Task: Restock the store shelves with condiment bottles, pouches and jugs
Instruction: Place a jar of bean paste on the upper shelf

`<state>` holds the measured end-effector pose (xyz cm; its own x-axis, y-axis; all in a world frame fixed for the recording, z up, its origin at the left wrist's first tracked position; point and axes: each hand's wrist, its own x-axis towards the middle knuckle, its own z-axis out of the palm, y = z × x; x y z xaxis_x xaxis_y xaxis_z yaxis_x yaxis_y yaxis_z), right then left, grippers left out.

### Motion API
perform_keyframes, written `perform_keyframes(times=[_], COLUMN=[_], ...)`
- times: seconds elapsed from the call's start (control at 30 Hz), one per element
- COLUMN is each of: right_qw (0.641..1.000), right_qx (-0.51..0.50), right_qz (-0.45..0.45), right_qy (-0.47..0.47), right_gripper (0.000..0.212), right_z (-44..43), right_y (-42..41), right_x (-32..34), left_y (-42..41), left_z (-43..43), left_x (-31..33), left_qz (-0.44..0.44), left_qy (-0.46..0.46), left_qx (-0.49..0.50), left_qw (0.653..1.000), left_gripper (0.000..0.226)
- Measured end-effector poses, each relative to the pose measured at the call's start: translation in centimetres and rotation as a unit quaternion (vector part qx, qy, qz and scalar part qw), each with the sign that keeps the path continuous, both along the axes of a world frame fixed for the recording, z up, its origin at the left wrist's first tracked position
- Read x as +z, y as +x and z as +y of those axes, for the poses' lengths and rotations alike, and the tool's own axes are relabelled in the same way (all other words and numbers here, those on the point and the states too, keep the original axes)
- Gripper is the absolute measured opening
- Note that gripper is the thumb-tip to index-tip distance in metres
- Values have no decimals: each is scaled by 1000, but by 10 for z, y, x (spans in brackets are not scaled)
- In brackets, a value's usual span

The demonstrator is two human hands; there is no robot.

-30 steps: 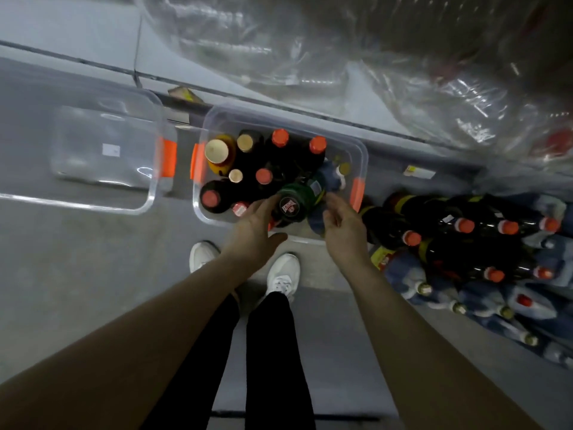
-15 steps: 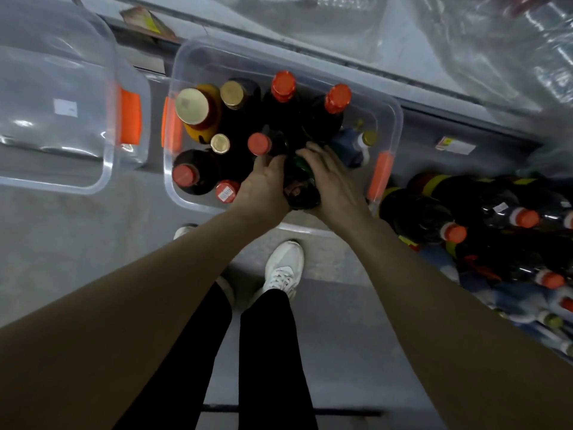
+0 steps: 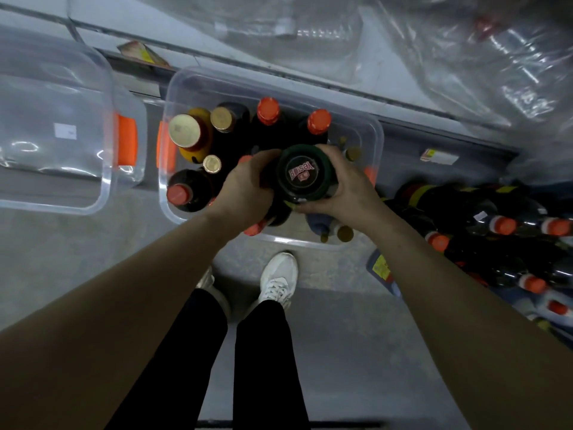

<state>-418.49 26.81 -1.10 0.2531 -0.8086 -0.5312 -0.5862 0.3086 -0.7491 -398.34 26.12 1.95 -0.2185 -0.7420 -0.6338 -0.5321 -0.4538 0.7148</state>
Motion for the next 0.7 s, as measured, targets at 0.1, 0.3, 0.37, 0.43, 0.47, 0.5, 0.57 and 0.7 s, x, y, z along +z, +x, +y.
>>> perform_keyframes(times=[0.1, 0.3, 0.37, 0.43, 0.47, 0.5, 0.57, 0.7], right_qw=[992, 948, 926, 907, 903, 901, 898, 899], right_qx=[-84, -225, -273, -309, -318, -325, -336, -343], right_qz=[-58, -172, -202, -221, -223, -222, -216, -210], right_qy=[73, 149, 167, 179, 182, 183, 182, 172], right_gripper=[85, 40, 42, 48, 49, 47, 40, 53], right_z=[3, 20, 23, 22, 21, 19, 13, 4], right_y=[-2, -1, 1, 6, 9, 12, 18, 29], right_x=[25, 88, 110, 132, 145, 159, 190, 258], left_y=[8, 20, 21, 23, 24, 25, 29, 32], left_z=[-12, -21, -19, -16, -15, -13, -10, -8], left_x=[20, 71, 94, 116, 129, 142, 168, 226], left_qz=[62, 212, 228, 244, 250, 255, 261, 256], left_qy=[35, 154, 155, 161, 158, 154, 146, 126], left_qx=[17, 14, -7, -6, -9, -12, -21, -50], left_qw=[997, 965, 961, 956, 955, 954, 954, 957], left_gripper=[54, 52, 57, 62, 65, 69, 79, 109])
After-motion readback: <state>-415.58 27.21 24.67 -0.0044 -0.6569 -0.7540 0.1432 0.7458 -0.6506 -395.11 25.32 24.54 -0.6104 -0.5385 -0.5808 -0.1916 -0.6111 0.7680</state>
